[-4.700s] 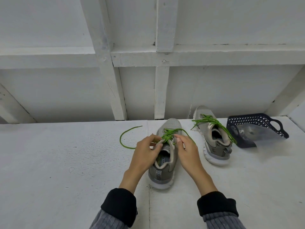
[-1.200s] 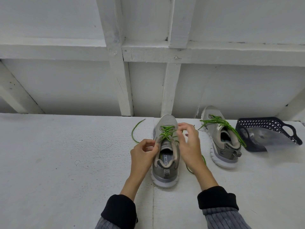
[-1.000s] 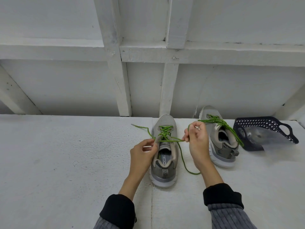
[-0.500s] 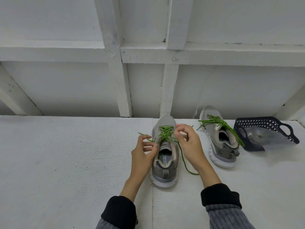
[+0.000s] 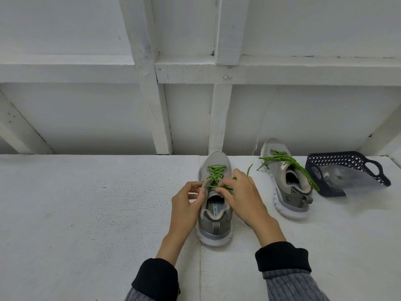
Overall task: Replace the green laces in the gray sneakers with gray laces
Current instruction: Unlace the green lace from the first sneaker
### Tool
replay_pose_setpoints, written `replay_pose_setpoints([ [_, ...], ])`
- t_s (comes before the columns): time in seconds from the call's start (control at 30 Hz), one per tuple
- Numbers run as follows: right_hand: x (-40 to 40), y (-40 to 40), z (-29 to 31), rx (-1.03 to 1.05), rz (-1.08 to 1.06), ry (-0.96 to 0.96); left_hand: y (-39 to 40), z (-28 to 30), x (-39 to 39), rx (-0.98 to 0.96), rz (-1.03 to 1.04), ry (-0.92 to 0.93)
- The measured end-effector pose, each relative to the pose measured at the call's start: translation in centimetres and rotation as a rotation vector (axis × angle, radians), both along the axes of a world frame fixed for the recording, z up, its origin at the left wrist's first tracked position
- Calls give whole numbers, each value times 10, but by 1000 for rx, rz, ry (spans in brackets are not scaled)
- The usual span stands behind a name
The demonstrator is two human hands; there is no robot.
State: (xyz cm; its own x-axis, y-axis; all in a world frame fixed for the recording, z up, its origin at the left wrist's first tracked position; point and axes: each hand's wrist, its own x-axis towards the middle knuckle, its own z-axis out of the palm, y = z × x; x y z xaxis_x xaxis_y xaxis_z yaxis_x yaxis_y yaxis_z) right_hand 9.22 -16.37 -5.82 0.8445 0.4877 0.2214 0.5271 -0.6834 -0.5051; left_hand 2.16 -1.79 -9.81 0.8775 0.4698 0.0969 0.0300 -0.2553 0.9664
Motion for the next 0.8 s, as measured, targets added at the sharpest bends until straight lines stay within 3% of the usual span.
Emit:
replay_pose_setpoints([
  [0.13, 2, -1, 1, 539, -119, 237, -1, -1, -1, -28, 38, 7],
  [0.27, 5, -5, -4, 1070, -174, 622, -2, -1, 0, -41, 38, 14],
  [0.4, 6, -4, -14, 1279, -303, 741, -1, -2, -1, -47, 52, 20],
  [0.47, 10, -10, -18, 1230, -359, 665, 0, -4, -1, -17, 36, 13],
  [0.67, 35, -29, -31, 448, -299, 99, -3, -4, 0, -1, 40, 10],
  [0.73, 40, -30, -39, 232, -263, 115, -3, -5, -1, 0, 38, 10],
  [0.8, 36, -26, -37, 193, -322, 154, -3, -5, -1, 4, 40, 11],
])
